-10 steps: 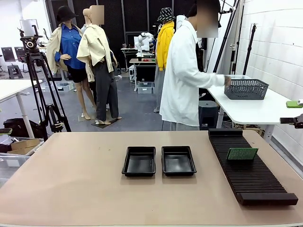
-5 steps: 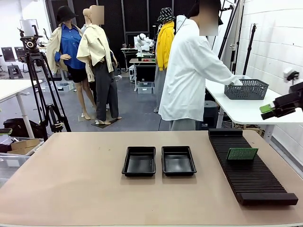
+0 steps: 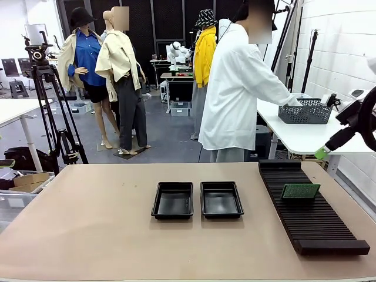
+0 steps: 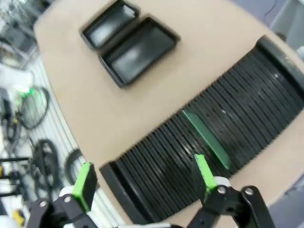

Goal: Inspect and transfer BCBs to ESD trays.
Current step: Pick up the Blank PCB from the PCB Rack and place it in the left ESD tray.

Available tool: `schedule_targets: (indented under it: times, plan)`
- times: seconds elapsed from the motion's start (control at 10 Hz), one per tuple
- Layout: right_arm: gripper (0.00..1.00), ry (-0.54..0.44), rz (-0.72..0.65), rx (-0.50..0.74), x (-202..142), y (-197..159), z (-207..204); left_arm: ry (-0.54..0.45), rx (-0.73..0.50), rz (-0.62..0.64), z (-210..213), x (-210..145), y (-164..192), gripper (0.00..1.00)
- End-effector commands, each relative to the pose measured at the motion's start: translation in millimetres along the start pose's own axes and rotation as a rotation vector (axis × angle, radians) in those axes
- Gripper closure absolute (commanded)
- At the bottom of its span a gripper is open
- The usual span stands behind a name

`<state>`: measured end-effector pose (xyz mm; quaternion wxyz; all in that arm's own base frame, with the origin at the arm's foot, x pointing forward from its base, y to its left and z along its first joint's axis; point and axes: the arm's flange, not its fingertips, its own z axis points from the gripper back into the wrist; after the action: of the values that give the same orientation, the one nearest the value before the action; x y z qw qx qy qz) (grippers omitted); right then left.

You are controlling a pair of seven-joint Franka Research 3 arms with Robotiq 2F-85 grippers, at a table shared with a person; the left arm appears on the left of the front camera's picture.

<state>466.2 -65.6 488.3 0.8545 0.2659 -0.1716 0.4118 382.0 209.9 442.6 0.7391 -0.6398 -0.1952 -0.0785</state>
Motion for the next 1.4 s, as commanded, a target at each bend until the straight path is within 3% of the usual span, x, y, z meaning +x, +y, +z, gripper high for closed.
schedule_targets:
  times: [0.0,0.2,0.6,0.8,1.1,1.3]
  plan:
    - [0.0,0.084,0.157,-0.118,5.8,0.2,-13.8,0.001,0.011,0.004,2.1,-0.3,-1.2,0.0]
    - [0.0,0.217,0.327,-0.218,19.4,8.1,-33.0,0.001,0.011,0.004,2.1,-0.3,-1.2,0.0]
    - [0.0,0.467,0.497,-0.228,41.0,9.8,-64.7,0.001,0.011,0.004,2.1,-0.3,-1.2,0.0]
    - [0.0,0.6,0.557,-0.301,41.3,5.7,-82.2,0.001,0.011,0.004,2.1,-0.3,-1.2,0.0]
    - [0.0,0.618,0.611,-0.318,40.4,-7.8,-93.6,0.001,0.011,0.004,2.1,-0.3,-1.2,0.0]
    - [0.0,0.578,0.634,-0.342,43.1,-13.7,-95.3,0.001,0.011,0.004,2.1,-0.3,-1.2,0.0]
